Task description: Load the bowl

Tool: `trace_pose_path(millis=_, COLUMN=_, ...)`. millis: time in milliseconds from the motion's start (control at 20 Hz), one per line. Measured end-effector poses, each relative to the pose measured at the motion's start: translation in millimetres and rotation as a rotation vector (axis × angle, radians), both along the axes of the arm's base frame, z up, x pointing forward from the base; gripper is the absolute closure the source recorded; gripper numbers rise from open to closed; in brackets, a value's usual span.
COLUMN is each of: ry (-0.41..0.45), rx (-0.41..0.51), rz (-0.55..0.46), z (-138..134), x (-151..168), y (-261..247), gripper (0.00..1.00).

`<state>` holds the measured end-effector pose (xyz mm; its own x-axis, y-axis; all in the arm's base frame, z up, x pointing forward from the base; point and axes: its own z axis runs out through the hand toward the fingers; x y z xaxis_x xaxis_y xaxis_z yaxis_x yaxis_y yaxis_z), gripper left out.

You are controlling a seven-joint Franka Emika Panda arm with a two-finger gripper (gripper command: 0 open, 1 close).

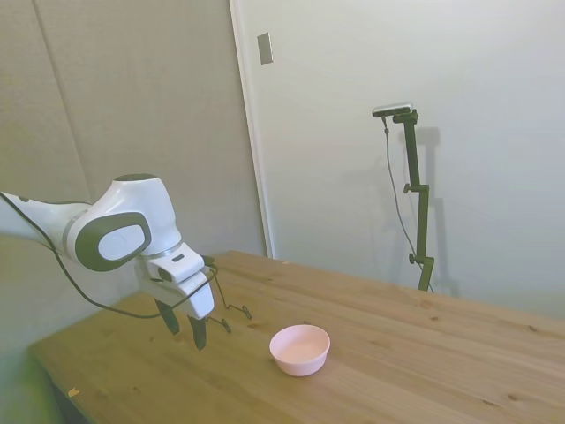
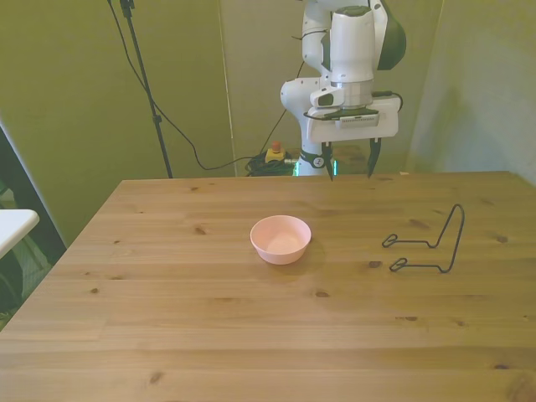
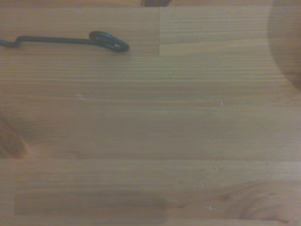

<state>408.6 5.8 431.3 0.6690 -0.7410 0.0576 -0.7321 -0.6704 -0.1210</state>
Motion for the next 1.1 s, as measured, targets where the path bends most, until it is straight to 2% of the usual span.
trace_pose_path(millis=250, ry=-0.006, rx=-0.025, rz=-0.005, z=4.8, x=2.7, y=-8.0, gripper=0.00)
trace_pose_path(millis=500, ry=-0.043, rx=-0.044, rz=-0.074, z=23.3, x=18.1, y=-49.3, gripper=0.00)
trace_pose_path(millis=850, ry=-0.082, rx=-0.049, rz=-0.159, z=23.7, x=68.8, y=-100.3, gripper=0.00)
trace_pose_path(millis=1100, ry=-0.095, rx=-0.052, rz=-0.210, z=3.9, x=109.9, y=-115.8, gripper=0.00)
